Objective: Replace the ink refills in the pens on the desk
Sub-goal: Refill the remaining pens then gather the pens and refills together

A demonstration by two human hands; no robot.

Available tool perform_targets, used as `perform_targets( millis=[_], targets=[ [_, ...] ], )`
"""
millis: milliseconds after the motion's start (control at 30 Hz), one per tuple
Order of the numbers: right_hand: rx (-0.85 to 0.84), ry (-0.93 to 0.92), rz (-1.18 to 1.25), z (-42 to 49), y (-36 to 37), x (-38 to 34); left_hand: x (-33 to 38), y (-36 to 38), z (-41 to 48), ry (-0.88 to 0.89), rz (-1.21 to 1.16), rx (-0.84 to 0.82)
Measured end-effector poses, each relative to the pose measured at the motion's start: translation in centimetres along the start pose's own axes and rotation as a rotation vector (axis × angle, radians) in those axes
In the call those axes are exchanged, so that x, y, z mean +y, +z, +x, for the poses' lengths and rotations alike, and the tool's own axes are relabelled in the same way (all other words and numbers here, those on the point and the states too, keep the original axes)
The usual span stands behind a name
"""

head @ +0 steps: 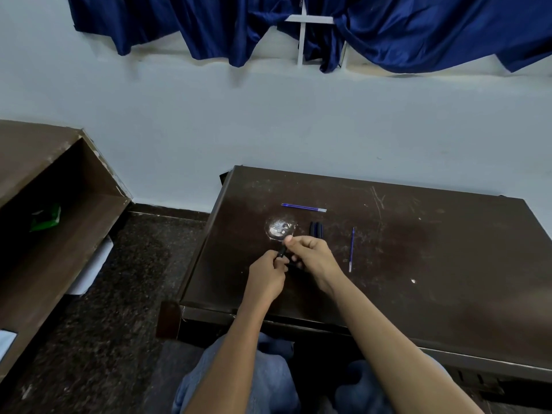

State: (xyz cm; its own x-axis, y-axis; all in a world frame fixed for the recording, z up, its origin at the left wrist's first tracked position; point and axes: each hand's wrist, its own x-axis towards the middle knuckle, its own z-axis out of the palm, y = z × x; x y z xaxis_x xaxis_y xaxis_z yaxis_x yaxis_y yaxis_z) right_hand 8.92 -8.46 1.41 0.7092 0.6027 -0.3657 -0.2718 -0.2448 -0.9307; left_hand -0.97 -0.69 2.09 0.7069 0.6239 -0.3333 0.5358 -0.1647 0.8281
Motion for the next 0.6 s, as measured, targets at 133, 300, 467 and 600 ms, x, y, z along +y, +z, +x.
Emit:
perform_targets(
  millis=[133, 300, 467, 600],
  targets=[
    [0.047, 0.058, 0.158, -0.7, 0.6, -0.7, 0.5, 0.2, -0.4, 0.039, -0.006, -0.004],
    [0.070, 0.108, 0.268, -1.2, -0.2, -1.3, 1.2, 0.5, -0.7, -0.027, -0.091, -0.067],
    [-0.020, 0.082, 0.347, -2.0, -1.0, -1.1, 2.1, 0.4, -1.2, -0.156, -0.262, -0.184],
    [-0.079, 0.059, 0.420, -2.2, -1.6, -1.1, 3.1, 0.2, -1.8, -0.226, -0.420, -0.282]
  ],
)
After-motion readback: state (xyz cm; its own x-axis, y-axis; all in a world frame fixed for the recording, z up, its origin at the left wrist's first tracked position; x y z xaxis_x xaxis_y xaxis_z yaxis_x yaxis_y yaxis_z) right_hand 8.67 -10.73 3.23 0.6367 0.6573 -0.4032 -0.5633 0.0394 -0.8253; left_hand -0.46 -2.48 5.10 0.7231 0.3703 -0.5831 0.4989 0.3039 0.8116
